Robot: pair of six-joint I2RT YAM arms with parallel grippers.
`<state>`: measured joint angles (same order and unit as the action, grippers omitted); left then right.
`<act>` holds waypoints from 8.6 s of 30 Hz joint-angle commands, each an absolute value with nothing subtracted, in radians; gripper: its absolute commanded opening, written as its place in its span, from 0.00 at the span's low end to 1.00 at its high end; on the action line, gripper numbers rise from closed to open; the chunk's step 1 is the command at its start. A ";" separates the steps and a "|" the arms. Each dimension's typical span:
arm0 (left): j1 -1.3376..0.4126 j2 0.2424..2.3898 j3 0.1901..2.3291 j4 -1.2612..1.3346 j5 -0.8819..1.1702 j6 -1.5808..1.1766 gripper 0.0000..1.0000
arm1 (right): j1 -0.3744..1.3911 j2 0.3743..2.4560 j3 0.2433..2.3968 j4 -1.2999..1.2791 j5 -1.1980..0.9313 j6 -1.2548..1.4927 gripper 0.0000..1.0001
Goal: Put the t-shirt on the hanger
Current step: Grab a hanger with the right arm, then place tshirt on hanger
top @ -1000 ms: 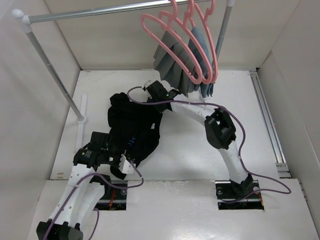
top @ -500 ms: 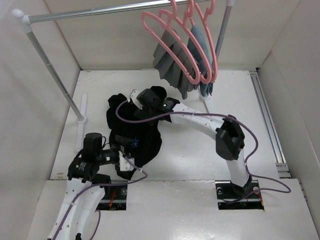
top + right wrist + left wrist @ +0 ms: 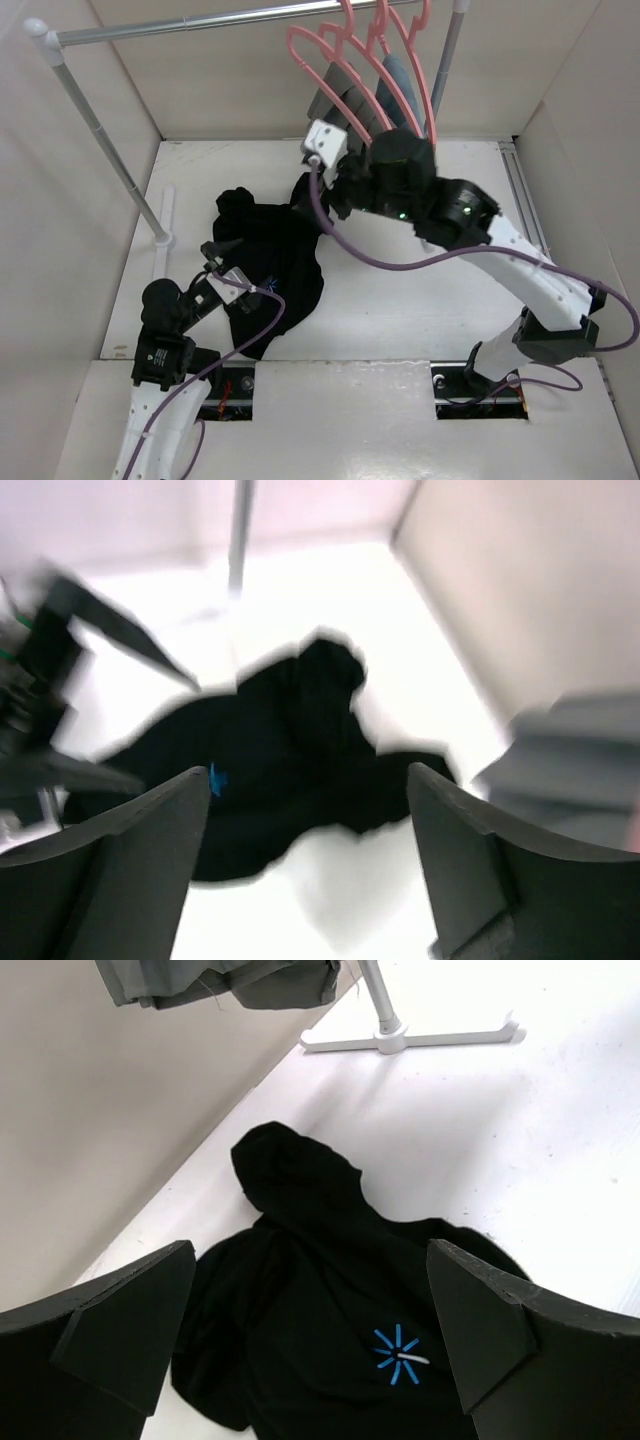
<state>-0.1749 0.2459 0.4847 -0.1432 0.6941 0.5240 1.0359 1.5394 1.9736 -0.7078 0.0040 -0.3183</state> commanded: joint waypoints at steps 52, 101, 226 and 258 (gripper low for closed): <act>-0.178 0.449 0.489 -0.008 0.649 0.436 0.88 | 0.658 1.634 2.174 -0.456 -0.201 -0.124 0.00; -0.014 1.168 0.641 -0.645 0.267 1.515 0.00 | 0.896 0.983 1.059 -0.574 0.006 0.129 0.00; -0.491 0.971 1.298 -0.804 0.964 0.965 0.63 | 0.933 0.973 1.003 0.087 0.189 0.132 0.00; -0.491 0.821 1.157 -0.505 0.453 0.758 0.99 | 0.914 1.043 0.943 0.166 -0.126 0.103 0.00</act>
